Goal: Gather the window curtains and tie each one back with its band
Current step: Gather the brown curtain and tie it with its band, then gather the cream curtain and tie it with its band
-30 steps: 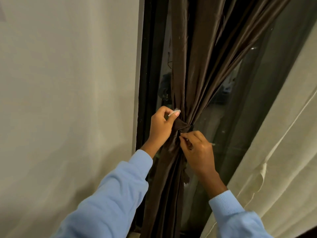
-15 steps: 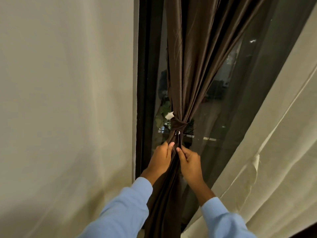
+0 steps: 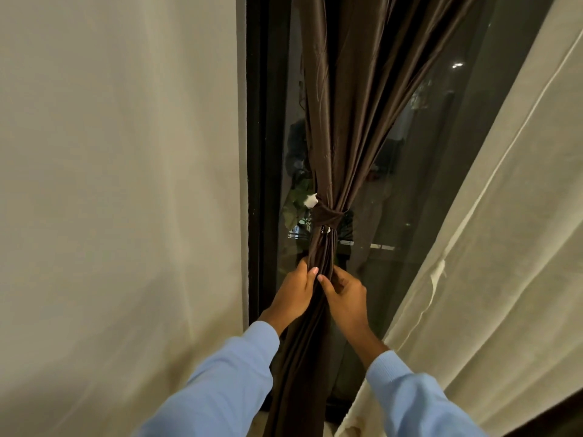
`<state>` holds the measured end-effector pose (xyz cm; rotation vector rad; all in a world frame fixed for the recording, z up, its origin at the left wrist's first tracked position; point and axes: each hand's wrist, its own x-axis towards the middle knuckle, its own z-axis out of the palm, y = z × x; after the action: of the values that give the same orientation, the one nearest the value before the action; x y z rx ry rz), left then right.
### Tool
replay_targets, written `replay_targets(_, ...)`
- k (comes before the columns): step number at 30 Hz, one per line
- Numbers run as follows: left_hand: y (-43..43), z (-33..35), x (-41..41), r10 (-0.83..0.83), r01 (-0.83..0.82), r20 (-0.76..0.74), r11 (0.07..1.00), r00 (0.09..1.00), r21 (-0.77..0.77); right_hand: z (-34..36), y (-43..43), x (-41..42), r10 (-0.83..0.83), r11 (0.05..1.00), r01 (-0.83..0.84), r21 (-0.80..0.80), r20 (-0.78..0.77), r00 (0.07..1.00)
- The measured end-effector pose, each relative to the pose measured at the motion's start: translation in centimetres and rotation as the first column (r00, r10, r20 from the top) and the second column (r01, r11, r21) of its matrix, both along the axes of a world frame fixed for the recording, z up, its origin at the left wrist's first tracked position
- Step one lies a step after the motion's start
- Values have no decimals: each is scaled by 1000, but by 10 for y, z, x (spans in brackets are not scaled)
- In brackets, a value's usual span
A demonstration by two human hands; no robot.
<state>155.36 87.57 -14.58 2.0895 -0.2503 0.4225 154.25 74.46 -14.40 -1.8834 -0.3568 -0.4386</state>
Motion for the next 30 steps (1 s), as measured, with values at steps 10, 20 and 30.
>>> replay_targets(10, -13, -22, -19, 159, -154, 34, 980, 987, -125, -37, -7, -8, -44, 998, 50, 47, -116, 992)
replay_targets(20, -64, -34, -47, 453, -358, 316, 879, 834, -315, -51, -40, -19, -157, 972, 180, 149, -149, 976)
replay_targets(30, -157, -59, -43, -25, 30, 26, 976, 999, -214, -66, -136, -29, -211, 969, 228, 95, -162, 964)
